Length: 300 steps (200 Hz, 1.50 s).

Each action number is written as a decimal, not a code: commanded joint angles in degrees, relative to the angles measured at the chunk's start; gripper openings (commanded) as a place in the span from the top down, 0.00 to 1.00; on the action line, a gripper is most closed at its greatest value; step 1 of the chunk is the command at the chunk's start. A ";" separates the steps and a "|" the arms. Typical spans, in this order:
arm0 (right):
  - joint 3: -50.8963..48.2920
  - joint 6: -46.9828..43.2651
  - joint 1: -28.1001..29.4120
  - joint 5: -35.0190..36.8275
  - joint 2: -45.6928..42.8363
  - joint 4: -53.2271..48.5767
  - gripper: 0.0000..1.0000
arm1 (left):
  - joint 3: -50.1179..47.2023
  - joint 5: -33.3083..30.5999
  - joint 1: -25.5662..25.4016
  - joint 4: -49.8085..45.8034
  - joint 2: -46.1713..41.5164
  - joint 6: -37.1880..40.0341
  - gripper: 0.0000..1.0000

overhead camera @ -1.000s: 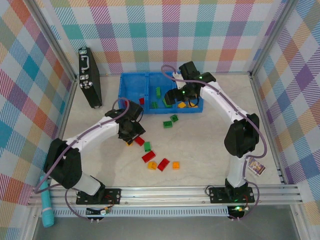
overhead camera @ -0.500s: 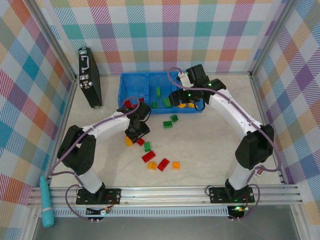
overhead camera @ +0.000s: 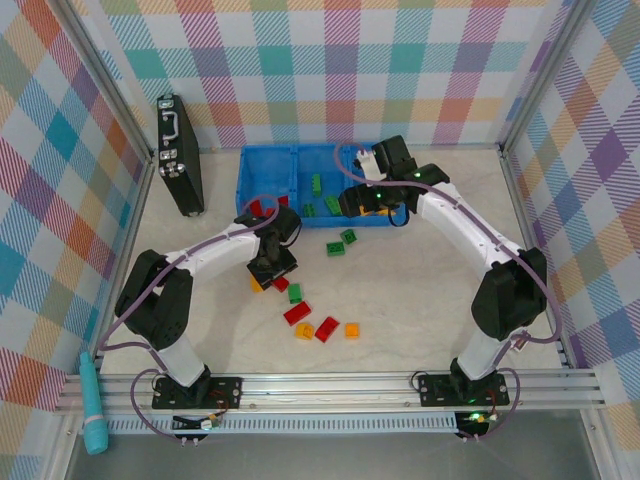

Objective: Sort the legos into containers by color
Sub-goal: Pick up the lego from the center of the table.

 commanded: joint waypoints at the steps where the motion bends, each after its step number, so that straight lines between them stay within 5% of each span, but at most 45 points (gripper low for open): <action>1: 0.02 0.26 -0.33 -0.30 -1.46 1.11 0.11 | -0.71 -0.69 -0.41 -1.03 0.87 -0.87 0.46; 183: -1.75 0.99 -2.48 -1.79 -2.20 2.87 0.10 | -1.49 0.59 0.56 0.46 6.56 0.19 0.54; 222: -1.70 1.06 -2.54 -1.75 -2.53 2.87 0.10 | -1.51 0.94 0.74 0.44 6.40 0.84 0.67; 300: -1.58 0.90 -2.54 -1.10 -2.46 2.35 0.11 | 12.37 -4.76 3.29 -11.08 0.97 7.56 0.72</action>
